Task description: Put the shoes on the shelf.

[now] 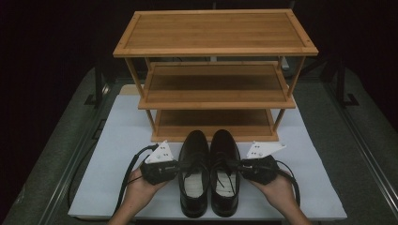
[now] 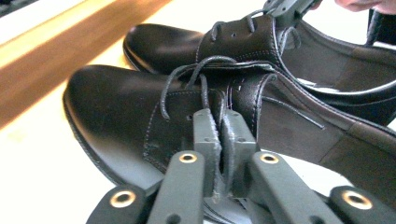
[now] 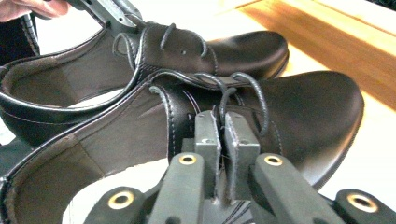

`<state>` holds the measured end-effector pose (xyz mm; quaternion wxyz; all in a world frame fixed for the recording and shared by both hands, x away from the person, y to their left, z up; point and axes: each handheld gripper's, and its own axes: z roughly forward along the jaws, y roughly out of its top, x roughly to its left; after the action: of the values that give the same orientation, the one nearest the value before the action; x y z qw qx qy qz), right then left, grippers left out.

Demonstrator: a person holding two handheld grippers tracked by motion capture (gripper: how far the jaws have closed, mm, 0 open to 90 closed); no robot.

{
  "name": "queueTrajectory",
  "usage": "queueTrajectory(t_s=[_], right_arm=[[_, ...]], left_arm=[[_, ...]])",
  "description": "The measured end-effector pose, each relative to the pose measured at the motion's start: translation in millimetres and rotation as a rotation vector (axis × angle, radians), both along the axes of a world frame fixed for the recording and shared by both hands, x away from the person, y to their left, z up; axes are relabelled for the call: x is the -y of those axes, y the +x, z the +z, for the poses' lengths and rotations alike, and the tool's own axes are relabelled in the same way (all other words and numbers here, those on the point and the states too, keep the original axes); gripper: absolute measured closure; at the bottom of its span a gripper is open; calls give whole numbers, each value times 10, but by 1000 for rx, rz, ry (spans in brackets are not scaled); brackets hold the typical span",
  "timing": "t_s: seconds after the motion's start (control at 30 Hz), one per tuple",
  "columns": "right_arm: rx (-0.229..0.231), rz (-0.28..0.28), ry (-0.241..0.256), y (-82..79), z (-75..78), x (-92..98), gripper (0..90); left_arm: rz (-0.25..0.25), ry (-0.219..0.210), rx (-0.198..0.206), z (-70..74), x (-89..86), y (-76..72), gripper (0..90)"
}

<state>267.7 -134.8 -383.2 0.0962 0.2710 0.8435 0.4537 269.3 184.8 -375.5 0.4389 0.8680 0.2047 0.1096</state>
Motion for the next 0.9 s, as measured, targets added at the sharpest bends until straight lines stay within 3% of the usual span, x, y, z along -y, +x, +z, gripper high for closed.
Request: queueTrajectory(t_s=[0.3,0.57,0.9], right_arm=[[22,-53,25,19,46,85,866],[29,-80,43,46,111,198,866],[61,-102,61,176,207,267,866]], left_arm=[[68,-16,54,91,-114,19,881],[88,-53,49,148,-190,70,881],[117,-94,80,260,-226,206,882]])
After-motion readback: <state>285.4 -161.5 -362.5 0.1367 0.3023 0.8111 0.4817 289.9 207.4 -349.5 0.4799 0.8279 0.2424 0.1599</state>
